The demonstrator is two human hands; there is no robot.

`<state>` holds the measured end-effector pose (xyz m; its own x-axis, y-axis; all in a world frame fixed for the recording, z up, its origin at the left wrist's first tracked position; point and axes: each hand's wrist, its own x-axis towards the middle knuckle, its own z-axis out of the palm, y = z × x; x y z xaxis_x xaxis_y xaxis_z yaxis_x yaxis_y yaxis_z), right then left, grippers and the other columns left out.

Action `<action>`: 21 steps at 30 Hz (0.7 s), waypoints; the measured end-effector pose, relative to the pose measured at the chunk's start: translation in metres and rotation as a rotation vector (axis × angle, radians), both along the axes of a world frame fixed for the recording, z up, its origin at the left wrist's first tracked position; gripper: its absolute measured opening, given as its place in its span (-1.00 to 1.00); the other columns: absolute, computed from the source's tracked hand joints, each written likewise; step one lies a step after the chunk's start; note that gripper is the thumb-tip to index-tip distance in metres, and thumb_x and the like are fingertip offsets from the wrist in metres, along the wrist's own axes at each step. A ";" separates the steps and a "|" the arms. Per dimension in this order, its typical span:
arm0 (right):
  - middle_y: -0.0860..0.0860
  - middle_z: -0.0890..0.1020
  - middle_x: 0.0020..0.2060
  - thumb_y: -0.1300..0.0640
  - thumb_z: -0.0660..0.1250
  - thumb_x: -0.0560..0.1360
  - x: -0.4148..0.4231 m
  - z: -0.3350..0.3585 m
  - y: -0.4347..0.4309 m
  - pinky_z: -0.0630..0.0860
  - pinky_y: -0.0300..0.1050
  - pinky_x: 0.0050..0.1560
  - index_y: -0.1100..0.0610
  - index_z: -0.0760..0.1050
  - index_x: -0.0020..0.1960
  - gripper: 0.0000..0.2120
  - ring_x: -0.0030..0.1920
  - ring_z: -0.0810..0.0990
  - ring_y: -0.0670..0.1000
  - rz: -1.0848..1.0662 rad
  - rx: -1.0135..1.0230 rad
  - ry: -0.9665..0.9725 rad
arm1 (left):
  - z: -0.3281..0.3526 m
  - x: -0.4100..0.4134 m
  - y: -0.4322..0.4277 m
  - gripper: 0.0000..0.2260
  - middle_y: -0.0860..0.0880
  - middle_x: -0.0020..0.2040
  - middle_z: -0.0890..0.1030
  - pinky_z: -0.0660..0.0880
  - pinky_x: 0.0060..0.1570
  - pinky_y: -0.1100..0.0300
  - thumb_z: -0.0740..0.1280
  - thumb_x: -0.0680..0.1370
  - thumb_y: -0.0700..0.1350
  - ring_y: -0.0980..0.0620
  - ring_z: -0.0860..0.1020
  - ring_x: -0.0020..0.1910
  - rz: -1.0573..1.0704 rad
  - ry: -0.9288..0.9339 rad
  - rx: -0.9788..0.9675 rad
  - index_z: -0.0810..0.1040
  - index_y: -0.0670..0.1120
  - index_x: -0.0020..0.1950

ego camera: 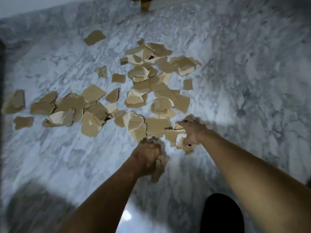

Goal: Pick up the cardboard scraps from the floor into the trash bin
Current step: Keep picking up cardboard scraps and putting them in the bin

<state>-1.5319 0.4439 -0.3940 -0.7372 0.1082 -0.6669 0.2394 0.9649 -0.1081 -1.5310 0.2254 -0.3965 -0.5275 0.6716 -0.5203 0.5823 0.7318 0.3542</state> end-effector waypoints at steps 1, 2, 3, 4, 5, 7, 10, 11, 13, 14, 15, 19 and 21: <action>-0.03 0.21 0.51 -0.04 0.58 0.28 0.002 -0.005 0.001 0.32 0.17 0.35 -0.15 0.11 0.56 -0.01 0.50 0.20 0.16 0.019 0.011 0.016 | 0.001 -0.003 0.006 -0.68 -0.07 0.11 0.60 0.42 0.21 0.21 0.16 0.58 0.05 -0.06 0.51 0.18 0.069 -0.051 -0.005 0.59 -0.10 0.09; -0.04 0.20 0.54 -0.05 0.57 0.28 0.002 -0.008 0.003 0.29 0.19 0.37 -0.15 0.10 0.57 -0.01 0.52 0.19 0.15 0.042 0.013 0.032 | 0.004 -0.005 0.011 -0.75 -0.08 -0.03 0.61 0.43 0.10 0.27 0.15 0.63 -0.07 -0.08 0.53 0.09 0.235 -0.163 -0.029 0.59 -0.13 -0.03; -0.04 0.22 0.54 -0.07 0.57 0.28 0.002 -0.008 0.005 0.28 0.20 0.38 -0.14 0.09 0.57 0.00 0.52 0.20 0.16 0.065 0.011 0.040 | -0.001 -0.006 0.011 -0.77 -0.08 -0.14 0.59 0.47 0.01 0.25 0.18 0.63 -0.16 -0.10 0.53 0.01 0.288 -0.230 -0.023 0.57 -0.13 -0.14; -0.03 0.28 0.52 -0.08 0.59 0.27 0.002 -0.009 0.007 0.31 0.19 0.36 -0.13 0.10 0.55 0.00 0.49 0.27 0.17 0.074 -0.004 0.046 | -0.007 -0.006 0.011 -0.79 -0.09 -0.20 0.58 0.50 -0.03 0.12 0.22 0.60 -0.18 -0.12 0.55 -0.04 0.415 -0.265 0.017 0.58 -0.15 -0.18; 0.00 0.37 0.47 -0.07 0.60 0.25 0.001 -0.010 0.009 0.37 0.16 0.32 -0.11 0.12 0.52 -0.02 0.41 0.37 0.19 0.060 -0.031 0.042 | -0.014 -0.008 0.005 -0.81 -0.10 -0.18 0.62 0.54 -0.05 0.08 0.28 0.55 -0.12 -0.13 0.59 -0.05 0.458 -0.245 0.006 0.62 -0.17 -0.15; 0.06 0.52 0.30 -0.03 0.63 0.21 -0.002 -0.010 0.010 0.49 0.10 0.17 -0.06 0.14 0.41 -0.06 0.21 0.53 0.18 0.002 -0.109 0.029 | -0.032 -0.012 -0.011 -0.66 -0.12 -0.10 0.69 0.61 0.04 -0.07 0.39 0.38 0.13 -0.14 0.66 -0.05 0.465 -0.306 -0.068 0.67 -0.12 -0.06; 0.12 0.46 0.38 -0.05 0.65 0.16 0.000 -0.008 0.008 0.51 0.09 0.23 -0.08 0.10 0.52 0.10 0.29 0.49 0.18 0.007 -0.151 -0.007 | -0.026 -0.020 -0.014 -0.47 -0.11 0.05 0.67 0.56 0.13 -0.05 0.49 0.32 0.24 -0.14 0.64 0.03 0.406 -0.375 -0.088 0.58 -0.06 0.14; 0.12 0.41 0.41 -0.08 0.65 0.14 0.002 -0.006 0.008 0.50 0.07 0.25 -0.10 0.09 0.55 0.14 0.33 0.47 0.18 0.020 -0.143 -0.015 | -0.012 -0.022 -0.010 -0.45 -0.08 0.12 0.61 0.51 0.12 0.06 0.53 0.34 0.15 -0.10 0.59 0.09 0.389 -0.360 -0.130 0.51 -0.06 0.23; 0.13 0.35 0.39 -0.14 0.64 0.13 0.006 -0.004 0.006 0.50 0.05 0.25 -0.12 0.10 0.56 0.14 0.35 0.41 0.18 0.053 -0.130 -0.011 | 0.006 -0.035 -0.015 -0.43 -0.04 0.11 0.55 0.47 0.06 0.16 0.58 0.33 0.06 -0.06 0.55 0.10 0.370 -0.234 -0.161 0.46 -0.04 0.25; 0.12 0.34 0.39 -0.16 0.63 0.14 0.008 -0.004 0.005 0.49 0.06 0.26 -0.12 0.12 0.55 0.12 0.37 0.38 0.18 0.088 -0.132 -0.009 | 0.016 -0.045 -0.020 -0.50 -0.03 0.02 0.57 0.49 0.02 0.16 0.58 0.32 0.06 -0.05 0.57 0.04 0.372 -0.222 -0.169 0.50 -0.05 0.15; 0.09 0.34 0.41 -0.18 0.62 0.14 0.008 -0.003 0.003 0.48 0.06 0.28 -0.11 0.13 0.55 0.10 0.38 0.38 0.16 0.113 -0.140 -0.011 | 0.019 -0.058 -0.027 -0.58 -0.03 -0.08 0.58 0.51 -0.02 0.16 0.57 0.32 0.08 -0.04 0.57 -0.04 0.368 -0.198 -0.176 0.53 -0.07 0.04; 0.02 0.46 0.40 -0.12 0.61 0.15 0.001 -0.005 -0.001 0.53 0.06 0.21 -0.17 0.20 0.48 0.00 0.28 0.51 0.11 0.111 -0.193 -0.105 | 0.020 -0.105 -0.045 -0.45 -0.13 0.22 0.50 0.43 0.24 0.09 0.58 0.32 0.08 -0.12 0.49 0.20 0.398 -0.004 -0.075 0.55 -0.14 0.20; 0.05 0.50 0.35 -0.06 0.56 0.16 -0.007 0.001 0.004 0.55 0.06 0.17 -0.12 0.22 0.47 -0.05 0.21 0.53 0.12 0.109 -0.199 -0.187 | 0.014 -0.110 -0.043 -0.36 -0.15 0.40 0.38 0.33 0.37 0.06 0.57 0.33 0.02 -0.16 0.38 0.38 0.369 0.062 -0.015 0.49 -0.13 0.35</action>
<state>-1.5386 0.4479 -0.3929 -0.5995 -0.1113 -0.7926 0.1688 0.9504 -0.2611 -1.6406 0.1823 -0.3830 -0.7633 0.4227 -0.4885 0.2981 0.9014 0.3141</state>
